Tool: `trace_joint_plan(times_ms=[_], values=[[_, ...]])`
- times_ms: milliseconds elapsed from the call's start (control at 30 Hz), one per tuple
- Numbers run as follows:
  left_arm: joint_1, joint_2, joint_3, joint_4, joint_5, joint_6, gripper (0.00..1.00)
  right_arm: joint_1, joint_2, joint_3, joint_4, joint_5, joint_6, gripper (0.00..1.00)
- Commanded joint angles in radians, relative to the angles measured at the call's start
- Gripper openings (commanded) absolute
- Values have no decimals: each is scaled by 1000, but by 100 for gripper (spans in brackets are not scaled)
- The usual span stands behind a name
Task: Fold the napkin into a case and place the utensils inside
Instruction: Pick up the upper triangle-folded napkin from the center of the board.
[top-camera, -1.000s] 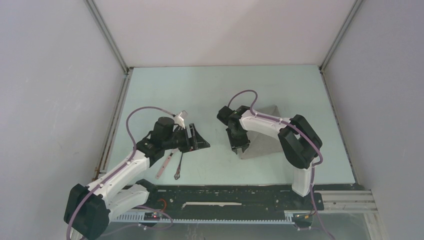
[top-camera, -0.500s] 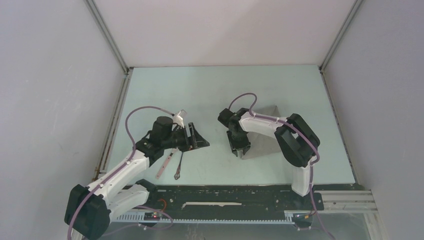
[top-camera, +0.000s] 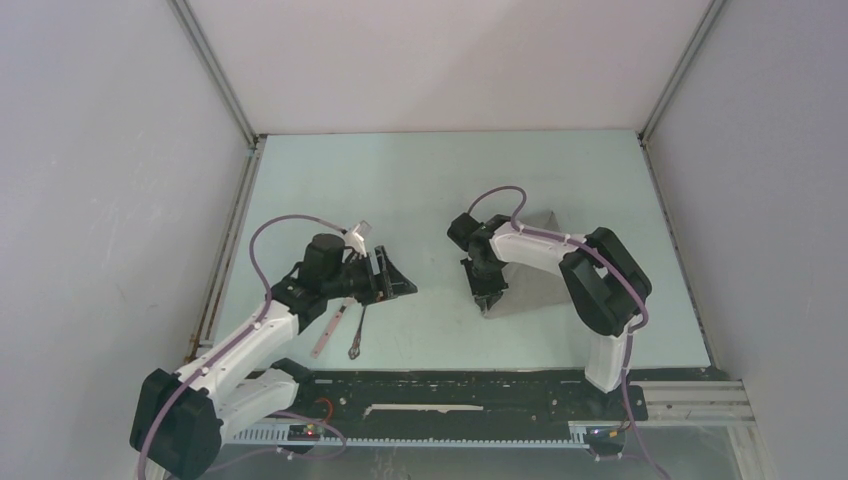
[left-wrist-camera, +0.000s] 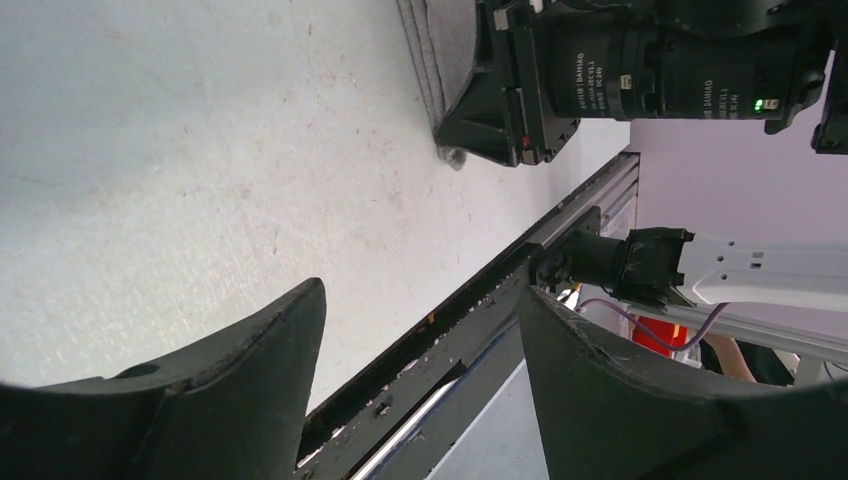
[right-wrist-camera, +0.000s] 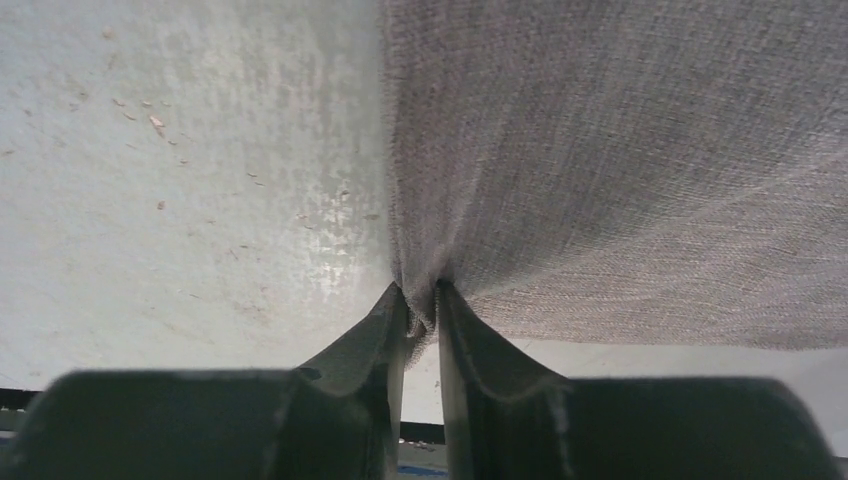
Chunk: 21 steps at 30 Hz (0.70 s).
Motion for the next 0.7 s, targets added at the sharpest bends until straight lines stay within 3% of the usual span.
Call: trace_joint_plan(times_ms=[0, 133, 333, 667], values=[[11, 0, -7, 27, 19, -15, 76, -13, 78, -84, 124, 135, -43, 20], [11, 10, -7, 37, 15, -27, 76, 11, 34, -84, 144, 178, -77, 0], [12, 74, -15, 127, 37, -110, 81, 26, -66, -90, 167, 97, -147, 0], [11, 265, -79, 506, 62, -434, 87, 14, -199, -121, 154, 18, -153, 0]])
